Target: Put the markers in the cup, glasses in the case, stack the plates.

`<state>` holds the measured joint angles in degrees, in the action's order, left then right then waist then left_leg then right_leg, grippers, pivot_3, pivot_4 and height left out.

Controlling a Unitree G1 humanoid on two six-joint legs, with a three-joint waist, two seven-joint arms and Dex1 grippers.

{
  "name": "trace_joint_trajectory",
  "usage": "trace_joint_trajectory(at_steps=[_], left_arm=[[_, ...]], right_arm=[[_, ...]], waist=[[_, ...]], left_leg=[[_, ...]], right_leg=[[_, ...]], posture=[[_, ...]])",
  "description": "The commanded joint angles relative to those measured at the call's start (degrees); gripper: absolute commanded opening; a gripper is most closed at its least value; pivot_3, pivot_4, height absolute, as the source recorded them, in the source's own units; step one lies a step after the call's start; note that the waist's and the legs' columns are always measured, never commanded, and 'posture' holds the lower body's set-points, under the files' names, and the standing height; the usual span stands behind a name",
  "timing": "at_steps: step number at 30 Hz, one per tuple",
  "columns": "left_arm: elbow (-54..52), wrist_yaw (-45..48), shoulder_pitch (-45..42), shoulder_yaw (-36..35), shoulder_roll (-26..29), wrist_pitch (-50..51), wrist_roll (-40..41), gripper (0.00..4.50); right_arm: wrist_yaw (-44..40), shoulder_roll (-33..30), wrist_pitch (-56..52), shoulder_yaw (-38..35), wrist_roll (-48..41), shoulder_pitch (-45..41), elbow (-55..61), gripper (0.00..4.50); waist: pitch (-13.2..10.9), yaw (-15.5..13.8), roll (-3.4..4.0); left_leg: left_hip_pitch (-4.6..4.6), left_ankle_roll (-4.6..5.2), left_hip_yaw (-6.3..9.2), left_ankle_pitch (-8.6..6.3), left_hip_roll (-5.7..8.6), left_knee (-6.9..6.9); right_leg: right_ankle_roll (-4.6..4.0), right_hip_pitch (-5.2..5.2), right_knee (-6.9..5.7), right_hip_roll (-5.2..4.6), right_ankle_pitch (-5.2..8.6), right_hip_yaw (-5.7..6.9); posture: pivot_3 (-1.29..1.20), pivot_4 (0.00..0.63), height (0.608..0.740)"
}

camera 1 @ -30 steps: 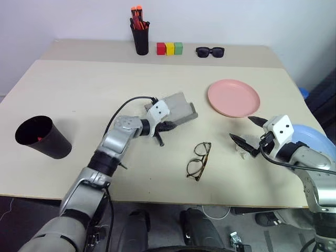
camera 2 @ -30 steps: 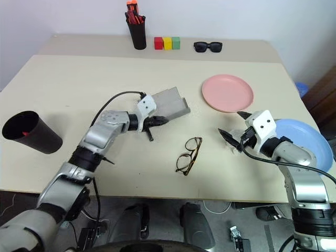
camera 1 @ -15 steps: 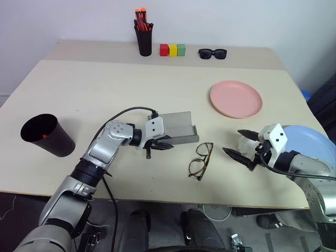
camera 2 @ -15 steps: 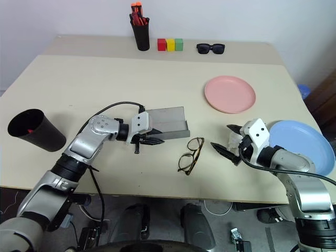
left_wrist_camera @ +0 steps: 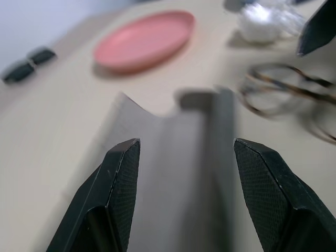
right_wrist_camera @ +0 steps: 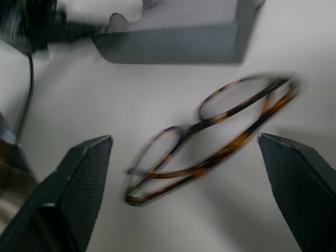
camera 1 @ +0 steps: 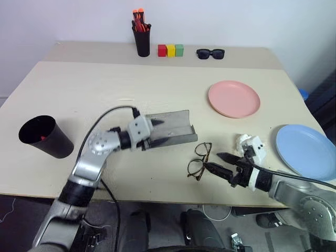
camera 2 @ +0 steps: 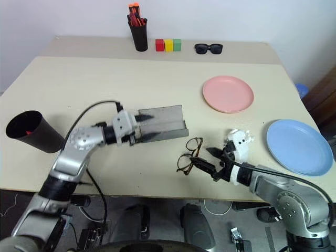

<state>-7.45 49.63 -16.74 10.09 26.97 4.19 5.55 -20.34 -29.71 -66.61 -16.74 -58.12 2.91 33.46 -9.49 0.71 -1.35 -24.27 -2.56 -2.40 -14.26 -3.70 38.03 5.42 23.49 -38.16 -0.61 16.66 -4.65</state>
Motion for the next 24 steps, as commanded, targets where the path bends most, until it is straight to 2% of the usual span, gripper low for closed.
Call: trace_joint_trajectory(at_steps=[1, 5, 8, 16, 19, 24], left_arm=[[-6.72, -2.92, 2.11, -2.07, -0.36, -1.3, 0.92, 2.87], [-6.77, -5.07, 7.16, -0.94, 1.55, -5.71, -3.54, 2.87], [-7.13, -6.14, 8.82, -1.08, 1.22, -6.52, -3.26, 2.87], [-7.9, -6.15, 11.99, -1.64, 2.12, -9.22, -2.39, 2.87], [-8.64, -5.98, 12.08, -1.91, 2.69, -8.76, -1.93, 2.91], [-10.21, -6.23, 11.81, -1.88, 3.09, -6.81, -1.41, 2.91]], right_arm=[[9.52, 2.53, -5.09, -3.06, -8.85, -2.11, -0.27, 4.5], [24.1, 6.99, -6.77, -3.32, -18.86, -4.66, -4.97, 4.5], [31.13, 6.79, -5.65, -1.93, -25.4, -5.53, -6.36, 4.5], [42.33, 4.07, 0.79, 3.46, -36.9, -6.05, -8.12, 4.5], [43.75, 2.31, 2.97, 5.15, -38.98, -5.74, -8.12, 3.68], [45.02, -0.03, 6.44, 7.28, -40.62, -5.73, -8.37, 1.21]], waist=[[0.0, -0.06, 0.0], [0.03, 0.4, 0.02], [0.03, 0.42, 0.03], [0.03, 0.5, 0.03], [0.03, 0.49, 0.03], [0.03, 0.48, 0.03]], left_leg=[[0.0, 0.0, -0.01, 0.0, 0.01, 0.02], [0.07, 0.01, -0.04, 0.0, 0.0, 0.04], [0.07, 0.01, -0.05, -0.01, -0.01, -0.01], [0.06, 0.04, -0.07, -0.02, -0.02, -0.01], [0.05, 0.04, -0.07, -0.02, -0.04, -0.01], [0.03, 0.04, -0.08, -0.02, -0.04, -0.01]], right_leg=[[-0.01, -0.02, 0.01, -0.02, 0.0, 0.0], [-0.02, -0.08, 0.05, -0.01, 0.01, -0.03], [-0.02, -0.03, 0.03, 0.01, 0.01, -0.04], [-0.01, -0.02, 0.05, 0.0, 0.01, -0.06], [-0.03, -0.02, 0.05, 0.01, 0.02, -0.06], [-0.04, -0.02, 0.07, 0.0, 0.02, -0.07]], posture=[[0.0, 0.15, 0.732], [0.0, 0.15, 0.732], [0.0, 0.15, 0.732], [0.0, 0.15, 0.732], [0.0, 0.15, 0.732], [0.0, 0.15, 0.732]])
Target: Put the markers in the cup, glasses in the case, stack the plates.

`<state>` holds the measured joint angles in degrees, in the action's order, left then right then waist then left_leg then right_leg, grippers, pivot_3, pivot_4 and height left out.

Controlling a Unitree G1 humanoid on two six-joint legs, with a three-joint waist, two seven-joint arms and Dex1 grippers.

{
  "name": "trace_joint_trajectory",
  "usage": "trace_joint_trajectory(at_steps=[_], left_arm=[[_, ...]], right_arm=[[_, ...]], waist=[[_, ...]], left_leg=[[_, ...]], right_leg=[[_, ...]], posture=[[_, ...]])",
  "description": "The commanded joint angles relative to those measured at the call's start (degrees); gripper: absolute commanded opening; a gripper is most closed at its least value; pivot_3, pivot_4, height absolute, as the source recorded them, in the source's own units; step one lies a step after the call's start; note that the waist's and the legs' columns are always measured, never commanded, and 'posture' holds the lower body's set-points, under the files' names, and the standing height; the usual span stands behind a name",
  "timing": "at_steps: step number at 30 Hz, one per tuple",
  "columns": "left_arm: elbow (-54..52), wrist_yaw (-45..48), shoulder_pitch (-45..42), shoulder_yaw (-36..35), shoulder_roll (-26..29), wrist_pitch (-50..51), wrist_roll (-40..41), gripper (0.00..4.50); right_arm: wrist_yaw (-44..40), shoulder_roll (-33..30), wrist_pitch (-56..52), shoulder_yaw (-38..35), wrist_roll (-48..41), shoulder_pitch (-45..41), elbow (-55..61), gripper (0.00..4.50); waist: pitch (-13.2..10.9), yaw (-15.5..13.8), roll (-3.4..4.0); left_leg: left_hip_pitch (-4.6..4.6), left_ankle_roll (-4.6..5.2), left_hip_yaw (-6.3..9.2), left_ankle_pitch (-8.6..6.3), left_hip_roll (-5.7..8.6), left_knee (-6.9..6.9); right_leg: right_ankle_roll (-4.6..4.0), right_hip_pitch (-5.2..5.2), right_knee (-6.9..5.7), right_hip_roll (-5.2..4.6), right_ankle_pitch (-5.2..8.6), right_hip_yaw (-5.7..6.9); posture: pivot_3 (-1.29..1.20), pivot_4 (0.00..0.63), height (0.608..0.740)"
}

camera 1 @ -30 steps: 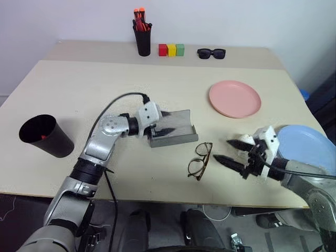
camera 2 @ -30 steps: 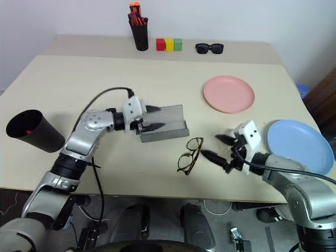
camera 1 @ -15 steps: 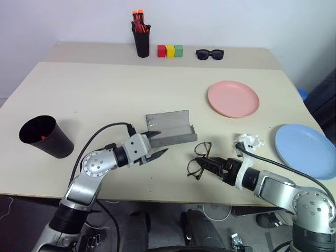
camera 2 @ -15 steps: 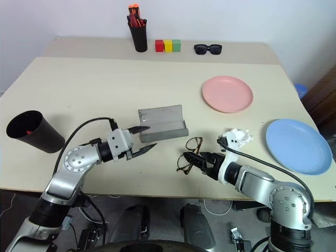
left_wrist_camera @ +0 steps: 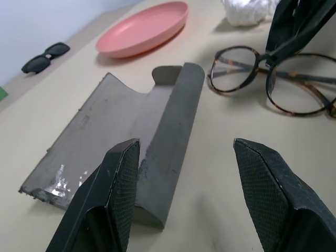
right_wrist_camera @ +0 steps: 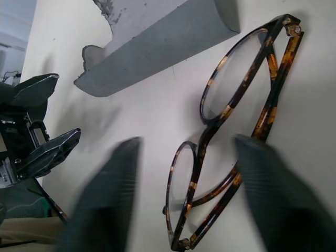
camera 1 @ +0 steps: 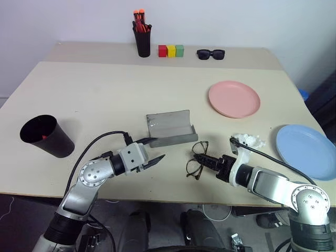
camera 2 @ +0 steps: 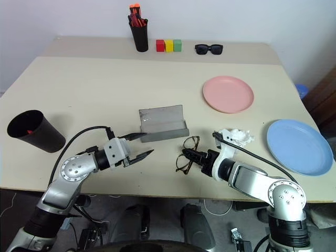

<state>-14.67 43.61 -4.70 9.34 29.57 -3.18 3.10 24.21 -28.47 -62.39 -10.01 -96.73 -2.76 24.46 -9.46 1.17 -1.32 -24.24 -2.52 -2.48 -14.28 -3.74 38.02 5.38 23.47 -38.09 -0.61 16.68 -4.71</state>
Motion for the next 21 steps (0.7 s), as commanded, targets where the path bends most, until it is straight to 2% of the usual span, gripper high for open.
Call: trace_joint_trajectory(at_steps=[1, 2, 11, 16, 19, 21], left_arm=[[-3.2, -0.24, -0.22, -1.09, 0.55, 0.82, 1.08, 2.91], [-3.45, -0.21, -0.2, -1.04, 0.66, 1.18, 1.14, 2.91], [-2.8, -0.83, 0.62, -2.2, 1.14, 2.33, 1.72, 2.91], [-1.43, -1.33, 2.14, -3.44, 1.19, 1.49, 1.94, 2.91], [-0.79, -1.59, 3.52, -3.94, 1.34, 0.68, 1.87, 2.91], [-0.48, -1.8, 4.08, -4.07, 1.31, 0.5, 1.89, 2.91]], right_arm=[[0.56, -1.7, 2.76, 0.93, -2.29, -0.01, 0.66, 0.57], [0.58, -2.1, 3.22, 1.24, -2.46, 0.04, 0.74, 0.05], [-0.59, -6.56, 6.18, 2.63, -3.22, -0.81, 0.84, 0.02], [-2.07, -6.97, 7.18, 3.9, -2.42, -1.95, 0.85, 0.02], [-1.67, -6.2, 7.77, 5.36, -1.82, -2.53, 0.5, 0.86], [-1.44, -5.59, 8.04, 6.52, -0.88, -2.96, -0.2, 1.78]], waist=[[0.0, 0.01, 0.0], [0.0, 0.02, 0.0], [0.0, 0.0, 0.0], [0.0, 0.06, 0.0], [0.0, 0.06, 0.0], [0.0, 0.02, 0.0]], left_leg=[[0.0, 0.0, 0.0, 0.0, 0.0, 0.0], [0.0, 0.0, 0.0, 0.0, 0.0, 0.0], [0.0, 0.0, 0.0, 0.0, -0.01, 0.0], [0.01, 0.0, 0.0, 0.0, -0.02, 0.0], [0.01, 0.02, -0.01, -0.01, -0.04, 0.0], [0.0, 0.02, -0.01, -0.01, -0.05, 0.0]], right_leg=[[0.0, 0.0, 0.0, 0.0, 0.0, 0.0], [0.0, 0.0, 0.0, 0.0, 0.0, 0.0], [-0.15, 0.0, 0.0, 0.0, 0.08, -0.01], [-0.15, 0.01, 0.0, 0.01, 0.08, -0.01], [-0.15, 0.02, 0.0, 0.0, 0.08, -0.02], [-0.17, 0.03, 0.0, 0.0, 0.1, -0.02]], posture=[[0.0, 0.15, 0.732], [0.0, 0.15, 0.732], [0.0, 0.15, 0.732], [0.0, 0.15, 0.732], [0.0, 0.15, 0.732], [0.0, 0.15, 0.732]])
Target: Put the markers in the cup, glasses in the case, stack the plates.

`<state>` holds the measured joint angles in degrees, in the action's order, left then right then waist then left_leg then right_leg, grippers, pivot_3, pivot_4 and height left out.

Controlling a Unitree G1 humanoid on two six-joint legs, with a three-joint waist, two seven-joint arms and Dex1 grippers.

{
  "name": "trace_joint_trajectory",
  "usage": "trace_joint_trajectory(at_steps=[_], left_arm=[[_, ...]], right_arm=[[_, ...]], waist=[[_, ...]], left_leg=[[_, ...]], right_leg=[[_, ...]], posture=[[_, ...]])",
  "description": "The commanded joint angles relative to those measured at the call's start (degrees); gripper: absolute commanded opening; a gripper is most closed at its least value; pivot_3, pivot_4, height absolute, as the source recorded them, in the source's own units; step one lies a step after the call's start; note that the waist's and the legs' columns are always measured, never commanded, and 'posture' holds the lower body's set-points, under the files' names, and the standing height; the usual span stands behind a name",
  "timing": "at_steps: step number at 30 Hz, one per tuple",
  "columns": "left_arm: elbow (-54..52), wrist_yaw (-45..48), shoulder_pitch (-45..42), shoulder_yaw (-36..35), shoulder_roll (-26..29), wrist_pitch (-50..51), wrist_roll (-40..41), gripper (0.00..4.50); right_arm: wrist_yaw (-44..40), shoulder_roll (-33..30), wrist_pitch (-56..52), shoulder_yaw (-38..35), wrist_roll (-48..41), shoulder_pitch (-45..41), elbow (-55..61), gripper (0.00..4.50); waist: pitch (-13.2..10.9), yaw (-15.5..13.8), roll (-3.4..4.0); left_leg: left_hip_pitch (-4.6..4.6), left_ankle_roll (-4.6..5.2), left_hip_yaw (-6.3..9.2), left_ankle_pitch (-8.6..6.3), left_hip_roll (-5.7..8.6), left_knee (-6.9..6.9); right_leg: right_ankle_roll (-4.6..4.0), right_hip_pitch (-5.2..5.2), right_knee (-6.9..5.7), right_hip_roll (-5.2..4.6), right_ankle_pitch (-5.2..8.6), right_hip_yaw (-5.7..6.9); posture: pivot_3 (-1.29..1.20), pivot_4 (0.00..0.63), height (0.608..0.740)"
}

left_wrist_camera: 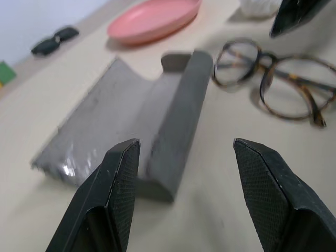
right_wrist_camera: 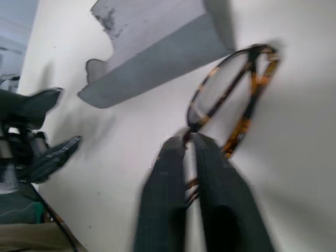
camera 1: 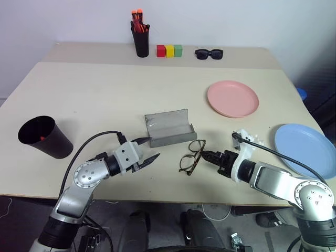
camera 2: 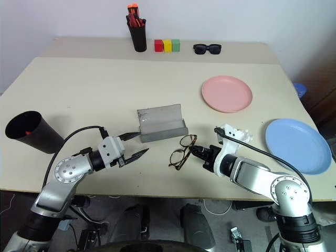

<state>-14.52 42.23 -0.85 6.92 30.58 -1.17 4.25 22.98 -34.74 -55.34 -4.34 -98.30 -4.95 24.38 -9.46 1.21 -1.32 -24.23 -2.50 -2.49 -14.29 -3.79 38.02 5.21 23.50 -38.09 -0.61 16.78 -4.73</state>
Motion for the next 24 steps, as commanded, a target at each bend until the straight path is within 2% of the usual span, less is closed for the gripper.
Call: trace_joint_trajectory(at_steps=[1, 2, 14, 17, 21, 24], left_arm=[[-0.53, -0.52, 0.42, -1.68, 0.3, -1.59, 0.76, 2.91], [-0.41, -0.56, 0.5, -1.7, 0.31, -1.72, 0.77, 2.91], [-1.95, -1.6, 3.54, -2.54, 0.42, -2.24, 0.85, 2.91], [-2.48, -1.68, 3.84, -2.59, 0.41, -1.88, 1.07, 2.91], [-2.87, -1.39, 3.93, -2.63, 0.27, -1.37, 1.85, 2.91], [-2.23, -1.07, 4.21, -2.49, 0.28, -2.0, 2.11, 2.91]], right_arm=[[-0.22, 0.86, 1.15, 1.22, 1.02, -0.91, -0.32, 2.32], [-0.33, 0.97, 1.3, 1.52, 1.22, -1.09, -0.51, 2.84], [-1.35, 3.35, 1.18, 3.81, 3.26, -3.84, -3.63, 2.84], [-1.45, 3.3, 1.0, 3.65, 3.16, -3.73, -3.75, 2.07], [-1.37, 2.77, 0.87, 3.21, 2.35, -3.16, -3.42, 0.15], [-1.28, 1.72, 0.78, 2.68, 1.56, -2.61, -2.85, 0.07]], waist=[[0.0, -0.08, 0.0], [0.0, -0.16, 0.0], [0.0, -0.09, 0.0], [0.0, -0.07, 0.0], [0.0, -0.04, 0.0], [0.0, -0.06, 0.0]], left_leg=[[0.0, 0.0, -0.01, 0.0, 0.0, 0.0], [-0.01, 0.0, -0.01, 0.0, 0.0, 0.0], [-0.03, 0.01, -0.03, 0.0, -0.02, -0.01], [-0.04, 0.01, -0.05, -0.01, -0.01, -0.01], [-0.04, 0.01, -0.05, -0.01, -0.02, -0.01], [-0.03, 0.01, -0.05, -0.01, -0.02, -0.01]], right_leg=[[-0.01, 0.0, 0.01, -0.01, 0.01, -0.01], [-0.02, 0.0, 0.02, -0.02, 0.01, -0.01], [-0.03, 0.04, 0.02, -0.03, 0.01, -0.01], [-0.03, 0.04, 0.03, -0.05, 0.01, -0.02], [-0.03, 0.05, 0.02, -0.04, 0.01, -0.03], [-0.03, 0.03, 0.03, -0.04, 0.01, -0.03]], posture=[[0.0, 0.15, 0.732], [0.0, 0.15, 0.732], [0.0, 0.15, 0.732], [0.0, 0.15, 0.732], [0.0, 0.15, 0.732], [0.0, 0.15, 0.732]])
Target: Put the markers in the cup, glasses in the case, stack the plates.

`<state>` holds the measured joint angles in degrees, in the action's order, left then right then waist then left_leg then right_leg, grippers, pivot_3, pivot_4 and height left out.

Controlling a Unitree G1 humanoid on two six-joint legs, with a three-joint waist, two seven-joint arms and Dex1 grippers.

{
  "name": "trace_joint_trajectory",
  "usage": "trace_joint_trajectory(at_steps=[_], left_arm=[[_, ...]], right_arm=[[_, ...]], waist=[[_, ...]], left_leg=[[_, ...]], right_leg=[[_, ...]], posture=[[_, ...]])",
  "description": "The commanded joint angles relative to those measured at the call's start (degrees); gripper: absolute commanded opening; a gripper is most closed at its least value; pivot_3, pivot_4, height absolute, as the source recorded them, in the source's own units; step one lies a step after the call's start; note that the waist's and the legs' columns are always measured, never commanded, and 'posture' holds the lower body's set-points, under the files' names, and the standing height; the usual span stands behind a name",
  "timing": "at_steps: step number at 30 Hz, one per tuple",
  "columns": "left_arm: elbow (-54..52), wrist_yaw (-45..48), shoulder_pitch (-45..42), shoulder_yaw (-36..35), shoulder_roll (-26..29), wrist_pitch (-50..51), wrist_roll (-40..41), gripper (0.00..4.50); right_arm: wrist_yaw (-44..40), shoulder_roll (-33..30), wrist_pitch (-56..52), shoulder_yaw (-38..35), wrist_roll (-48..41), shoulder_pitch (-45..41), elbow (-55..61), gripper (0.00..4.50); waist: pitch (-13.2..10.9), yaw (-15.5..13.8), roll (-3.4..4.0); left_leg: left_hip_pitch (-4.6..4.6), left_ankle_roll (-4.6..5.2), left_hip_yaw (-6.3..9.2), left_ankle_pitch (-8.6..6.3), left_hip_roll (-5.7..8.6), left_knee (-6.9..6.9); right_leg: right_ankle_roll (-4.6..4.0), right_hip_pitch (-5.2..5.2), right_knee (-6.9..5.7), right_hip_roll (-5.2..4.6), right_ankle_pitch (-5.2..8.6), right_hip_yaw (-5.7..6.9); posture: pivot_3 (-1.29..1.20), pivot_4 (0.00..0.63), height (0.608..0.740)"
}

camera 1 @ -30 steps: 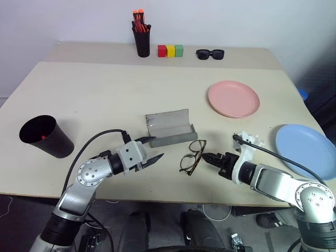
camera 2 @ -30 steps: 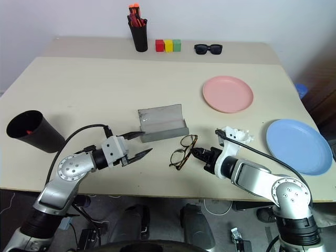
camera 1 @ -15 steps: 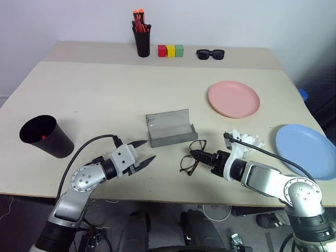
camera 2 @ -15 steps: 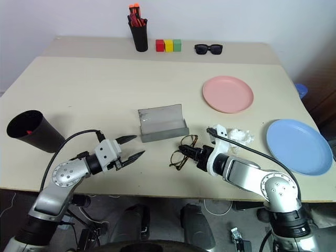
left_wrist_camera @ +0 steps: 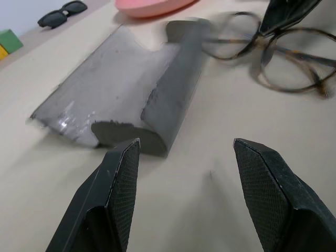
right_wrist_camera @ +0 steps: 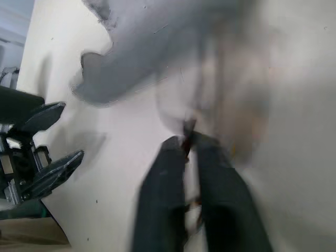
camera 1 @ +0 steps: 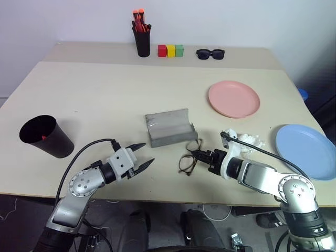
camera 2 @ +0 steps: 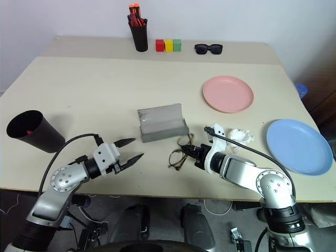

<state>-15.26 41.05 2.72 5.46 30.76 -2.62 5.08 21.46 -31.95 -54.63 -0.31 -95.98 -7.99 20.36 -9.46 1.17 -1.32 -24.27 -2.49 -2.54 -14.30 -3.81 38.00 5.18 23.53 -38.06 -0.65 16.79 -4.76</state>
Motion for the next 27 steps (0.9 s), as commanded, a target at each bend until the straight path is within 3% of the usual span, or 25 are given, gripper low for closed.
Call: trace_joint_trajectory(at_steps=[1, 6, 11, 15, 19, 24, 27], left_arm=[[-1.18, 0.16, 0.74, -0.95, 0.1, -0.85, 1.27, 2.91], [1.3, 0.47, 1.24, -0.82, -0.03, -3.27, 1.17, 2.91], [3.39, 1.02, 1.23, -0.91, -0.67, -4.14, 2.57, 2.91], [4.14, 0.87, 0.4, -1.53, -2.28, -0.92, 5.44, 2.91], [4.1, -2.68, -3.3, -2.46, -5.42, 6.87, 8.14, 2.91], [2.33, -9.68, -14.88, -3.94, -13.48, 27.67, 18.15, 2.91], [4.56, -14.05, -23.52, -5.3, -16.66, 34.9, 20.09, 3.76]], right_arm=[[0.34, -1.59, 0.0, -1.58, -0.86, 0.64, 1.38, 0.07], [-1.74, -6.51, -1.5, -3.21, -0.96, 1.34, 2.7, 0.07], [-17.62, -18.18, -4.65, -1.27, 13.92, -5.62, 6.01, 0.07], [-30.83, -20.62, -0.84, 3.07, 28.45, -16.63, 2.23, 0.07], [-41.28, -20.15, 2.91, 7.73, 41.4, -26.27, -6.19, 0.07], [-50.46, -18.35, 6.79, 9.72, 51.1, -30.81, -13.41, 0.07], [-53.21, -16.92, 7.86, 9.19, 54.88, -30.88, -15.31, 0.0]], waist=[[0.0, -0.03, 0.0], [0.0, -0.09, 0.0], [-0.01, 0.06, 0.02], [-0.02, 0.38, 0.04], [-0.03, -0.22, 0.03], [-0.05, -0.92, 0.0], [-0.05, -0.38, 0.01]], left_leg=[[-0.01, 0.0, -0.01, 0.0, 0.0, 0.0], [-0.01, 0.01, -0.01, 0.0, 0.01, 0.0], [-0.01, 0.02, -0.09, -0.01, -0.01, 0.0], [0.0, 0.02, -0.15, -0.01, -0.04, -0.01], [-0.04, 0.03, -0.19, -0.02, -0.01, -0.01], [-0.21, 0.05, -0.13, -0.03, 0.11, 0.09], [-0.2, 0.15, -0.11, -0.09, 0.14, 0.07]], right_leg=[[0.0, 0.0, 0.0, -0.01, 0.0, 0.0], [-0.01, 0.01, 0.02, -0.03, 0.01, 0.0], [-0.03, 0.05, 0.05, -0.07, 0.02, -0.05], [-0.04, 0.14, 0.04, -0.01, 0.01, -0.07], [-0.03, 0.19, 0.04, 0.0, 0.01, -0.07], [0.22, 0.19, 0.05, -0.05, -0.13, -0.02], [0.38, 0.19, 0.05, -0.01, -0.21, -0.03]], posture=[[0.0, 0.15, 0.732], [0.0, 0.15, 0.732], [0.0, 0.15, 0.732], [0.0, 0.15, 0.732], [0.0, 0.15, 0.732], [0.0, 0.15, 0.732], [0.0, 0.15, 0.732]])
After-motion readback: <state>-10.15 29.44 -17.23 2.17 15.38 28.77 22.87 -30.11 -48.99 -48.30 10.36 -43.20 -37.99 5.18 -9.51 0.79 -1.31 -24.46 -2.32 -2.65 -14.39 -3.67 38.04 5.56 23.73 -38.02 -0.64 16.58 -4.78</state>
